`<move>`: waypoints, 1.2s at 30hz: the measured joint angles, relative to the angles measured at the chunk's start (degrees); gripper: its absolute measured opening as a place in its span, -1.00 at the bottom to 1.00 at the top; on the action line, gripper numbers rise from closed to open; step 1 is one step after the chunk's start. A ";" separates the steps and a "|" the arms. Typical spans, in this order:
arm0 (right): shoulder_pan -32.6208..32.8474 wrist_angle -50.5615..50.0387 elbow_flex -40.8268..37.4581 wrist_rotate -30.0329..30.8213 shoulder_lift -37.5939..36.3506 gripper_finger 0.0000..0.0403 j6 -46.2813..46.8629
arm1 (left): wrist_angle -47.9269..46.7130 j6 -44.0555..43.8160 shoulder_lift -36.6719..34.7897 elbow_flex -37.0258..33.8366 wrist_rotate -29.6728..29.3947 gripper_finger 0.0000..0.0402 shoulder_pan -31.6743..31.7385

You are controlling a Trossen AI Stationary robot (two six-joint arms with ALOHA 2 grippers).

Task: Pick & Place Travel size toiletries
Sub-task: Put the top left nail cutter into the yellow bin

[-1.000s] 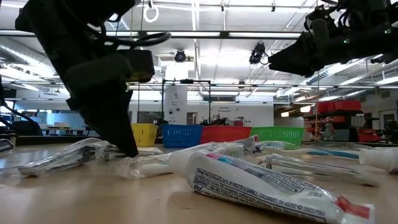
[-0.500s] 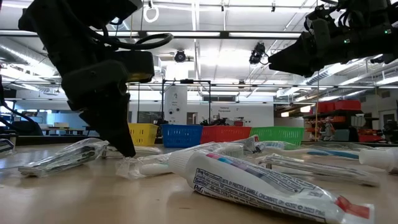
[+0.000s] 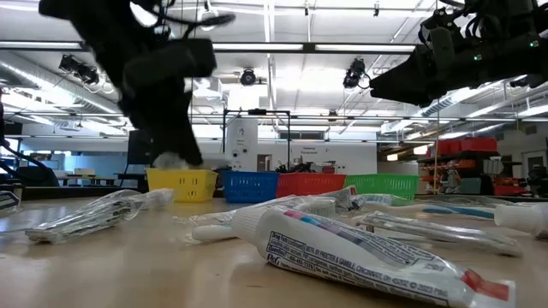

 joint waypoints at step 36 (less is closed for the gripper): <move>0.00 -0.53 -0.02 0.07 -0.02 0.09 0.00 | -17.07 29.31 -29.78 0.04 5.33 -0.72 31.30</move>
